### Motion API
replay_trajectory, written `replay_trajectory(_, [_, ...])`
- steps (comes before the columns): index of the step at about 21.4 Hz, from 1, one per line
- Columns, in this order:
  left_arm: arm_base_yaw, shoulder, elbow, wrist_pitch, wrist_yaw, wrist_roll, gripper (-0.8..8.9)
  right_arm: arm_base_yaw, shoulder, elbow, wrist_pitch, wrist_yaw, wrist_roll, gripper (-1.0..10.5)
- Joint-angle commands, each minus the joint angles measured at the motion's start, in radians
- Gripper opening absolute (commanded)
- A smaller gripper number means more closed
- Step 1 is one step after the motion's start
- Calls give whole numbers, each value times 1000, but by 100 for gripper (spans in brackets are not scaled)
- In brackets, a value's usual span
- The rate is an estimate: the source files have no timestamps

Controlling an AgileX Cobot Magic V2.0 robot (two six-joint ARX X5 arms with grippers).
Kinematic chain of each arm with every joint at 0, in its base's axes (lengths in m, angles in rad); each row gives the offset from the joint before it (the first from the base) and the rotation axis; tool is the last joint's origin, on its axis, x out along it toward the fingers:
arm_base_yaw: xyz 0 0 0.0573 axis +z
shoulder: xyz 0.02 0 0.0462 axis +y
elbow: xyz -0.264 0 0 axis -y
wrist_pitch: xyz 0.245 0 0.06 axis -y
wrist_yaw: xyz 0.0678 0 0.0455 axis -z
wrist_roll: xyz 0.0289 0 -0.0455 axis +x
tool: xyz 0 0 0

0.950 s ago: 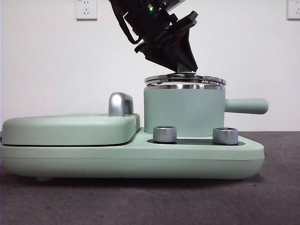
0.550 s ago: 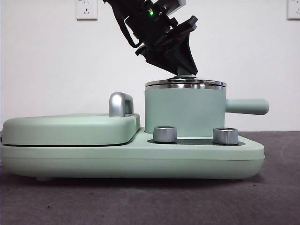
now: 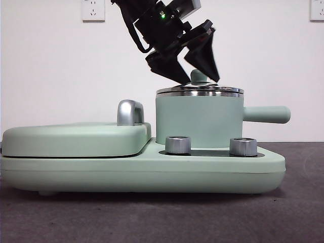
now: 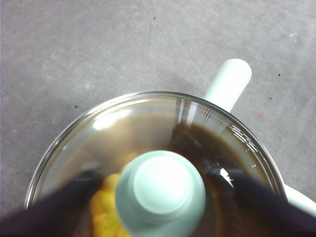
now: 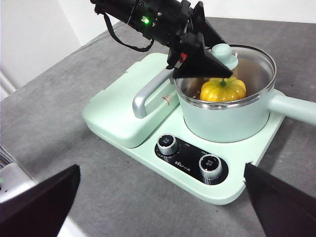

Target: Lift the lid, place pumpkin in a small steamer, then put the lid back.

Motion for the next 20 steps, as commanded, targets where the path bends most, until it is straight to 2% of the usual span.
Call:
replay_trajectory(1, [-1, -26, 23, -3, 0, -29, 608, 9, 2, 6, 12, 0, 17, 527])
replay_trajectory(5, [2, -156, 23, -151, 0, -61, 605, 9, 2, 6, 8, 0, 17, 528])
replay_trajectory(7, [2, -239, 23, -263, 1, -106, 602, 9, 2, 6, 8, 0, 17, 528])
replay_trajectory(14, [2, -545, 18, -642, 1, -147, 599, 9, 2, 6, 8, -4, 17, 527])
replay_trajectory(16, [2, -633, -24, -688, 1, -175, 598, 9, 2, 6, 8, -3, 17, 528])
replay_trajectory(20, [2, -786, -165, -660, 1, -225, 595, 9, 2, 6, 8, -4, 17, 528])
